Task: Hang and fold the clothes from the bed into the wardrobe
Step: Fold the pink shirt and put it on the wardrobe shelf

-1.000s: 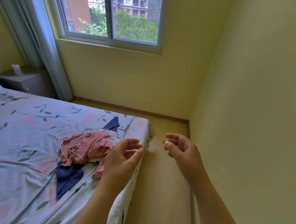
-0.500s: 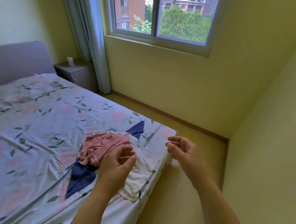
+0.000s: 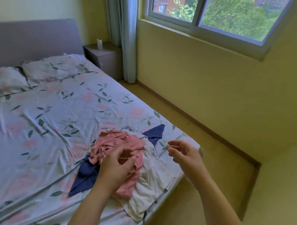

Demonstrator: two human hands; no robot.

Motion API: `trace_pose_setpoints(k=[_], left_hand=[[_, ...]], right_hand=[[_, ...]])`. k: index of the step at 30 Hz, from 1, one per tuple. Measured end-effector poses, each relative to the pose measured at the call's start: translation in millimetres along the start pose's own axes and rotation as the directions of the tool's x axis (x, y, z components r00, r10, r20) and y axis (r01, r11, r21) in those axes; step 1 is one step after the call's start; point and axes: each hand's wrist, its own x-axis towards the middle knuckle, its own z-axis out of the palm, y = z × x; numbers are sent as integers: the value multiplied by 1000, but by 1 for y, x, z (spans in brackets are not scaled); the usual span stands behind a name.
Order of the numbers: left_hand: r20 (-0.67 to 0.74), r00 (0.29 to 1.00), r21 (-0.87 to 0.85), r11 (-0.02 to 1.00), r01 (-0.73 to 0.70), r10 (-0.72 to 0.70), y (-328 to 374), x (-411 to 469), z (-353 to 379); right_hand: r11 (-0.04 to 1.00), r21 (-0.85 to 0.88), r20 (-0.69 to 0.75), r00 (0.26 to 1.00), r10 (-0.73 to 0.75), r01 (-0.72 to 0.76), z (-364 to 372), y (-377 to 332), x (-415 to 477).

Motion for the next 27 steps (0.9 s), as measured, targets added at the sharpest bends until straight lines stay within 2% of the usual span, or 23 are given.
trace_pose_setpoints(k=[5,10,15,21,27], left_hand=[[-149,979,18,990,143,-138,-14,38,9],[-270,937,5,973,233,-223,-22,82,41],[-401,829,-47,912,406,-390,-35,112,64],[-449,747,-43,847,529,-490,-53,119,90],[-412,704,-14,777,630,-578,-98,140,102]], right_hand=[[999,-47,156,988,15,-8,4,9,75],[993,-119,324,945,44,-5,-8,20,160],[977,-213,433,899,64,33,-27,33,232],[946,-322,545,825,150,40,-16,56,274],[924,-383,594,772,226,24,8,82,288]])
